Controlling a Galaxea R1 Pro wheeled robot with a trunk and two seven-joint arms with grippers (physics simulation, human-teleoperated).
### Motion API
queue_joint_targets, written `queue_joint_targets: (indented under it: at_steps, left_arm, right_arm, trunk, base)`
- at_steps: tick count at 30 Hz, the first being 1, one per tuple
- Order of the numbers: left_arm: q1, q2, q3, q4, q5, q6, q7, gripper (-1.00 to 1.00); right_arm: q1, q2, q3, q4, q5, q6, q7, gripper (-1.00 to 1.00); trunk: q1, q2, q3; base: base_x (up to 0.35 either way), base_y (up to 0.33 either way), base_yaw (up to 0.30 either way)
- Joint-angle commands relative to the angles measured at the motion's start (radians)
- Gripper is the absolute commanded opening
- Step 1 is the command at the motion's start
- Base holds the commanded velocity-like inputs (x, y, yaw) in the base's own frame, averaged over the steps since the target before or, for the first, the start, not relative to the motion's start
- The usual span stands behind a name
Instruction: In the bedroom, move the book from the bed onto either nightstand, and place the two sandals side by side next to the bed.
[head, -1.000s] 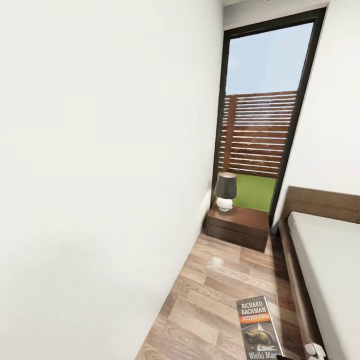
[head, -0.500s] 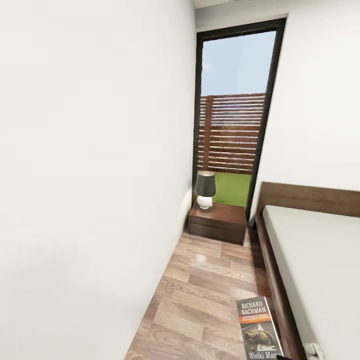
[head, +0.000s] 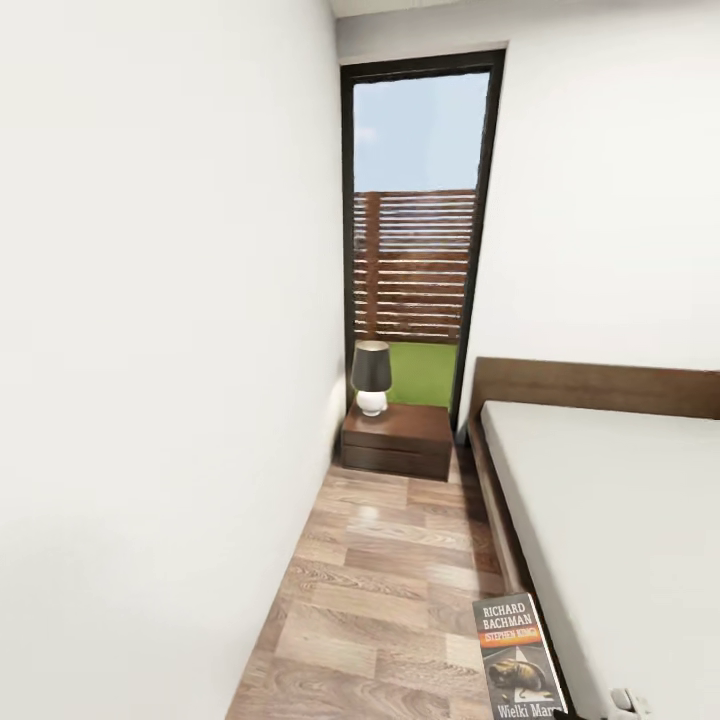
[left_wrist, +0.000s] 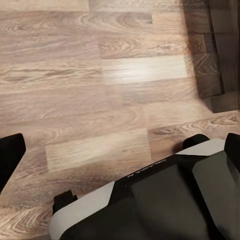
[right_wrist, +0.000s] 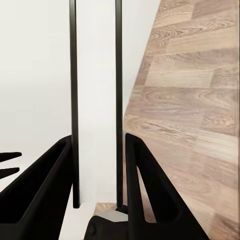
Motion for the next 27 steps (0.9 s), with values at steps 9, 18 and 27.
queue_joint_targets:
  at_steps: [9,18,27]
  left_arm:
    - [0.000,0.000,0.005,0.000,-0.010,-0.005,-0.002,1.00]
    - [0.000,0.000,0.005,0.000,-0.010,-0.005,-0.002,1.00]
    - [0.000,-0.003,0.005,0.000,-0.010,-0.005,-0.002,1.00]
  right_arm:
    - [-0.001,0.000,-0.013,0.000,0.003,0.007,0.004,-1.00]
    - [-0.001,0.000,-0.013,0.000,0.004,0.006,0.001,-1.00]
    - [-0.001,0.000,-0.013,0.000,0.006,0.006,-0.003,-1.00]
  trunk:
    - [0.000,-0.001,0.000]
    - [0.000,-0.001,0.000]
    - [0.000,-0.001,0.000]
  base:
    - [0.000,0.000,-0.283]
    - [0.032,0.000,-0.283]
    - [0.289,0.000,-0.227]
